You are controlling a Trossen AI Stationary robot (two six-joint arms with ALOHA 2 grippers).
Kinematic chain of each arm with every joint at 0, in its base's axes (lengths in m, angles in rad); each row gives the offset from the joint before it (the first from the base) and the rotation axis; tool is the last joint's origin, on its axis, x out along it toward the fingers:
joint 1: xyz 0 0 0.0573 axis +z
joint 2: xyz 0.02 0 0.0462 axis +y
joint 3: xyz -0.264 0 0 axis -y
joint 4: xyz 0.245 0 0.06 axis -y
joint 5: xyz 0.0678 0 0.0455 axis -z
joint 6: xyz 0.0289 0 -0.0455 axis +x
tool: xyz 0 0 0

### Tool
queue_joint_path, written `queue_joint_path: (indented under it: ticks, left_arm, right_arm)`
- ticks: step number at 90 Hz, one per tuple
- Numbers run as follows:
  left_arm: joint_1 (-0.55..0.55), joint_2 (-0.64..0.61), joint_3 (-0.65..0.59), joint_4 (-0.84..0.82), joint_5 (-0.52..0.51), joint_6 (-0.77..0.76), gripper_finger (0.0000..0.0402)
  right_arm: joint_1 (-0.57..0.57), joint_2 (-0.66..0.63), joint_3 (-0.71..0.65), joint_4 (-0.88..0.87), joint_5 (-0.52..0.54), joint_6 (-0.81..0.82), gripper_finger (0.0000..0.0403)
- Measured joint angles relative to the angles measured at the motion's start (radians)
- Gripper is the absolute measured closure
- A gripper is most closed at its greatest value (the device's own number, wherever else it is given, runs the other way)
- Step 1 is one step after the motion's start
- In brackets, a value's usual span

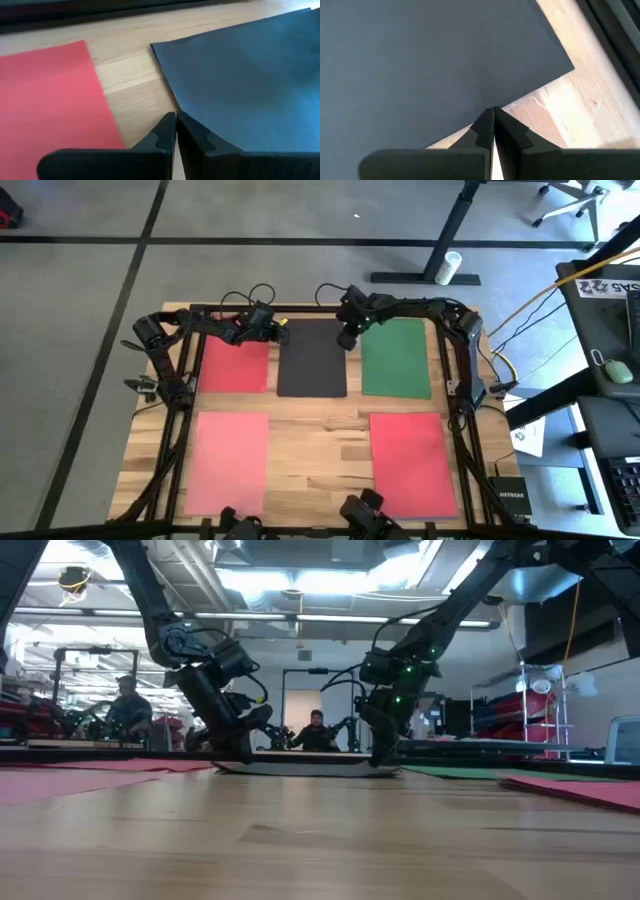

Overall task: Organize paper
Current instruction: Stack the black paper on the black paper at the top center of the table

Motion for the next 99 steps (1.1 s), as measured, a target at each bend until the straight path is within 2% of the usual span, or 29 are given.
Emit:
queue_joint_path:
  ticks: [20, 81, 99]
  left_arm:
    - [0.000, -0.020, -0.001, -0.010, 0.004, 0.017, 0.0402]
    - [0.000, -0.041, -0.001, -0.031, 0.000, 0.029, 0.0402]
    - [0.000, -0.043, 0.000, -0.038, 0.000, 0.044, 0.0402]
  right_arm:
    - [0.000, -0.001, 0.000, 0.000, 0.046, -0.012, 0.0403]
    - [0.000, -0.002, 0.000, 0.000, 0.056, -0.014, 0.0403]
    - [0.002, -0.003, 0.000, 0.000, 0.091, -0.012, 0.0403]
